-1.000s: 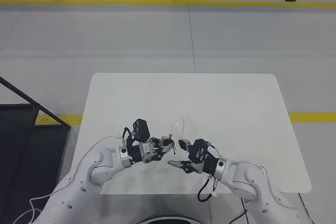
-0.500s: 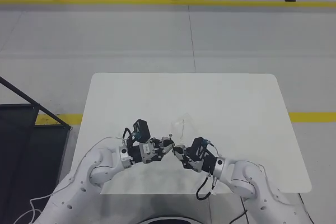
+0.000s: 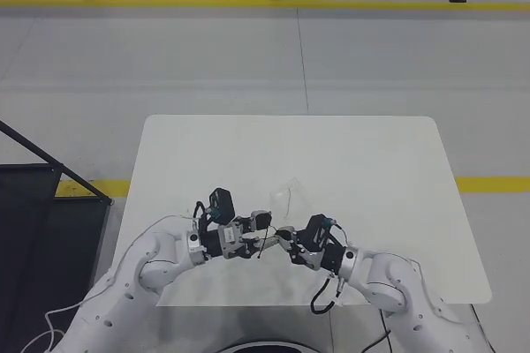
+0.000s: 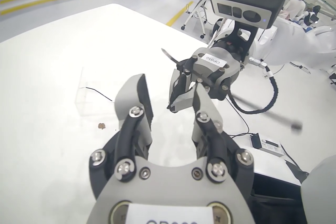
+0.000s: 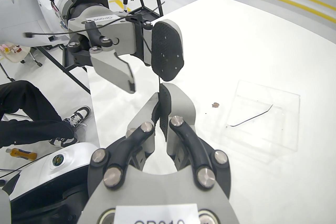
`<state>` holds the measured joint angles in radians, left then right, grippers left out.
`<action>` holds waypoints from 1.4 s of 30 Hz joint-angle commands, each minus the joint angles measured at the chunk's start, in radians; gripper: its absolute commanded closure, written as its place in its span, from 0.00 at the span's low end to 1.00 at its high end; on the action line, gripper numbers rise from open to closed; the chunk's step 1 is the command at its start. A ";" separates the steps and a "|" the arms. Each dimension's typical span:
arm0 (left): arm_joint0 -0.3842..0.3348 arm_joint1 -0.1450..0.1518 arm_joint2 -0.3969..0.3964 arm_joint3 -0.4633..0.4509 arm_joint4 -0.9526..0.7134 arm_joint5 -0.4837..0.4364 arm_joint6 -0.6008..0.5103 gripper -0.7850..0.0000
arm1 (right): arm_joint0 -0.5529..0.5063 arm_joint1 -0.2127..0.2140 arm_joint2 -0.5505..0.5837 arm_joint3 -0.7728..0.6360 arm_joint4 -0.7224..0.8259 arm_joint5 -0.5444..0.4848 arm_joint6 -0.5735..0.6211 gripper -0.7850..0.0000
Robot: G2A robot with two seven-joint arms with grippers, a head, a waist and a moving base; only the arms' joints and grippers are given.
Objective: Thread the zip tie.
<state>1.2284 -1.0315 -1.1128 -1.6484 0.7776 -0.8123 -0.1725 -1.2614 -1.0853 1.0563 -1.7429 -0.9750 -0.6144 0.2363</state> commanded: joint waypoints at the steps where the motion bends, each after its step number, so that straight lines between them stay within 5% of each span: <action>1: 0.001 0.001 -0.006 0.006 -0.013 -0.009 -0.006 0.15 | 0.000 0.000 0.002 0.004 0.008 -0.011 -0.005 1.00; 10: 0.015 0.020 -0.057 0.083 -0.145 -0.172 -0.050 0.05 | 0.021 0.004 0.017 0.058 0.104 -0.154 0.000 1.00; 14: 0.024 0.032 -0.060 0.103 -0.317 -0.200 -0.059 0.04 | 0.067 0.007 -0.001 0.115 0.185 -0.301 0.060 1.00; 19: -0.004 0.055 -0.016 0.118 -0.626 -0.200 -0.213 0.00 | 0.134 0.005 -0.042 0.176 0.273 -0.398 0.122 1.00; 22: -0.029 0.066 0.011 0.145 -0.794 -0.200 -0.330 0.00 | 0.164 0.006 -0.072 0.188 0.311 -0.398 0.147 1.00; 35: -0.016 0.062 0.031 0.123 -0.847 -0.185 -0.317 0.00 | 0.168 0.007 -0.082 0.185 0.312 -0.371 0.156 1.00; 42: -0.048 0.067 0.081 0.142 -1.031 -0.145 -0.468 0.28 | 0.206 -0.003 -0.123 0.232 0.340 -0.365 0.171 1.00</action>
<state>1.1859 -0.9658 -1.0370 -1.5086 -0.2294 -0.9672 -0.6118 -1.0605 -1.0874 0.9375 -1.5174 -0.6393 -0.9781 0.4052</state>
